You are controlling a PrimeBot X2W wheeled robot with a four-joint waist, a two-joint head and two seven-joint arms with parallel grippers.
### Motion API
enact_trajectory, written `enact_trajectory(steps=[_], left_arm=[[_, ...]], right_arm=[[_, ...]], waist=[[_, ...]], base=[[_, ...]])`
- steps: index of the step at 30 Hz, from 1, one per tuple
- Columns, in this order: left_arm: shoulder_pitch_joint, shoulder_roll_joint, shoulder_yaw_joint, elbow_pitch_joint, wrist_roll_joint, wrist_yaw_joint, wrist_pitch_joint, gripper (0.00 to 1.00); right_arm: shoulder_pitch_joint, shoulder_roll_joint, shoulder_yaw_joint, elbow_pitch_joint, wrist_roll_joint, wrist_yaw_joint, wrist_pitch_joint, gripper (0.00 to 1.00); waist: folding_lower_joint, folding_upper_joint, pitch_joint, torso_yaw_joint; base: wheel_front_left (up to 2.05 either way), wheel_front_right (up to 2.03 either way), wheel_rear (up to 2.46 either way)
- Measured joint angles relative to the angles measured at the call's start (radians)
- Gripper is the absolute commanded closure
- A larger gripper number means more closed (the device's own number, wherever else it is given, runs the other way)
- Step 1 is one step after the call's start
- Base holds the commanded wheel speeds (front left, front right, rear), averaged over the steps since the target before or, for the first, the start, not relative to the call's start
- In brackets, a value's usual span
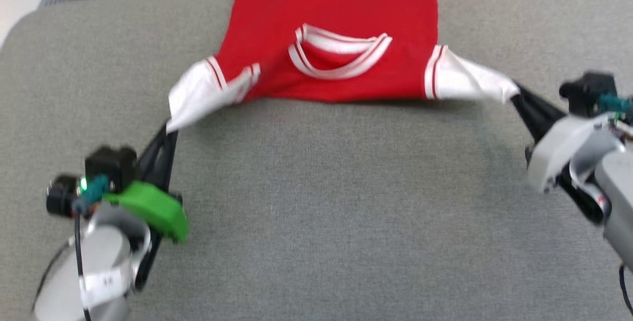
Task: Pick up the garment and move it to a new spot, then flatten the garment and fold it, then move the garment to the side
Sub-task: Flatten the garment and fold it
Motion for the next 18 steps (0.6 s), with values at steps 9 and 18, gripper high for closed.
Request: enact_trajectory(steps=[9,18], left_arm=[[0.279,-0.022,0.029,0.002,-0.023,0.041,0.0,1.0],[0.458,-0.05,0.048,0.013,-0.032,0.079,0.0,1.0]], right_arm=[[0.29,-0.028,-0.066,-0.029,0.009,0.0,0.002,1.0],[0.582,-0.028,-0.202,-0.046,0.016,0.0,-0.008,1.0]], waist=[[0.0,0.0,-0.115,-0.009],[0.0,0.0,-0.21,0.0]], base=[[0.0,0.0,0.0],[0.0,0.0,0.0]])
